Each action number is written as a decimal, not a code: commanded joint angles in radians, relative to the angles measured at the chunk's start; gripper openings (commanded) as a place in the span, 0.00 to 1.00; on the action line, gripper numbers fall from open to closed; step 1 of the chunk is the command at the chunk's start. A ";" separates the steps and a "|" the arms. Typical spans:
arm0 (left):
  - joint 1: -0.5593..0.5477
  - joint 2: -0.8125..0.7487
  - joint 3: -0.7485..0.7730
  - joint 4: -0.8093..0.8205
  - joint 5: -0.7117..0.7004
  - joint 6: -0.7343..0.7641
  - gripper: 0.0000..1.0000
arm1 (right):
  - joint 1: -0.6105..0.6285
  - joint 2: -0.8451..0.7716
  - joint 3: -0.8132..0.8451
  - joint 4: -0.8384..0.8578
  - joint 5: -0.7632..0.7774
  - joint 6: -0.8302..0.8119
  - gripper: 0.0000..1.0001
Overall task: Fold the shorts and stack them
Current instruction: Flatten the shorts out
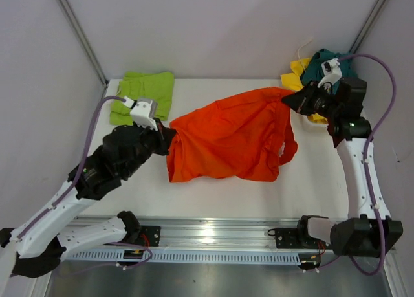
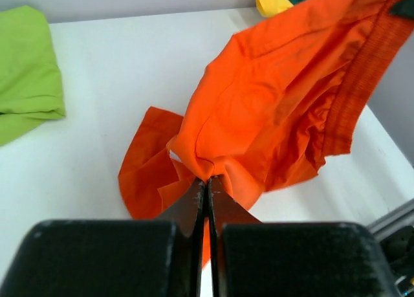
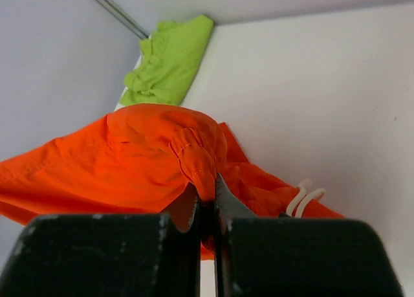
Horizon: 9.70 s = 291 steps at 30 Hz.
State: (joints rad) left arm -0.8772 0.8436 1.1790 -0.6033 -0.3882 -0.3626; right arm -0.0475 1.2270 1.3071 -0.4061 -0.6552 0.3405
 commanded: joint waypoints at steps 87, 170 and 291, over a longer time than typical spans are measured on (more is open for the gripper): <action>0.588 0.935 0.469 0.289 0.450 -0.047 0.99 | -0.023 0.402 0.164 0.043 0.319 -0.116 0.79; 0.210 0.643 -0.694 0.890 0.480 -0.389 0.15 | 0.198 0.313 -0.178 0.061 0.655 -0.313 0.64; 0.322 -0.074 -0.783 0.079 0.347 -0.752 0.94 | 0.282 -0.359 -0.947 -0.103 1.026 1.011 0.00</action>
State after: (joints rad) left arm -0.5274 0.7891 0.3428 -0.4335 -0.0174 -1.0737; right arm 0.2169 0.8646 0.3786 -0.5510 0.3096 1.2877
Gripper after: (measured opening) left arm 0.949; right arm 0.034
